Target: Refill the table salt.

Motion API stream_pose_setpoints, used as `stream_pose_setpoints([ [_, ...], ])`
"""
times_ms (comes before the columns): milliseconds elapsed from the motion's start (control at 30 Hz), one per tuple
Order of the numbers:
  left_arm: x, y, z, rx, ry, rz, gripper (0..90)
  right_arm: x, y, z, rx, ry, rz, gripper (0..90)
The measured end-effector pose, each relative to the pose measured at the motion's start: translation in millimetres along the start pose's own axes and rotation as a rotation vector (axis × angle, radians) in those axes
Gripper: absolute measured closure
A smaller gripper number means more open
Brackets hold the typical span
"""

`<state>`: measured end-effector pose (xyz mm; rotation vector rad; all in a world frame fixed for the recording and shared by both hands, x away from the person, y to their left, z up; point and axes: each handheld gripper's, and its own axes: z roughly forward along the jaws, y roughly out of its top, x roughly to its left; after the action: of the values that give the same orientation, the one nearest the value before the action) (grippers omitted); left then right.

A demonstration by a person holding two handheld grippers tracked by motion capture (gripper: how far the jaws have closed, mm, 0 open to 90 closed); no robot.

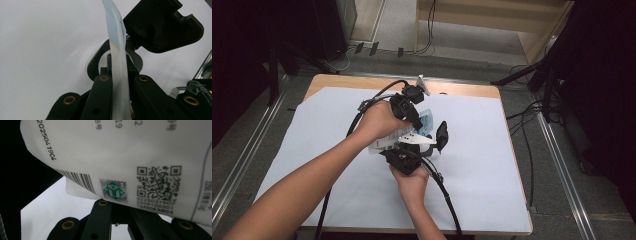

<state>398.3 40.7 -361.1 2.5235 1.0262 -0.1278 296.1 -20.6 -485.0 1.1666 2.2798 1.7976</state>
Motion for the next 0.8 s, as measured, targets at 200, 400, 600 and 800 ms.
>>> stream_pose_setpoints([
  [200,0.3,0.2,0.5,0.0,-0.006,-0.006,90.0,-0.4,-0.7,1.4,-0.005,-0.004,-0.005,90.0],
  [400,-0.2,0.7,1.4,-0.005,-0.004,-0.008,89.9,0.2,-1.7,2.3,0.0,-0.01,-0.016,90.0],
  [600,0.9,2.6,2.9,0.003,-0.009,-0.017,89.9,-1.0,-2.6,1.5,-0.008,-0.007,-0.005,90.0],
  [800,1.0,3.4,2.1,-0.014,-0.018,-0.021,89.9,-1.4,-2.7,-0.3,-0.009,-0.017,-0.012,90.0],
])
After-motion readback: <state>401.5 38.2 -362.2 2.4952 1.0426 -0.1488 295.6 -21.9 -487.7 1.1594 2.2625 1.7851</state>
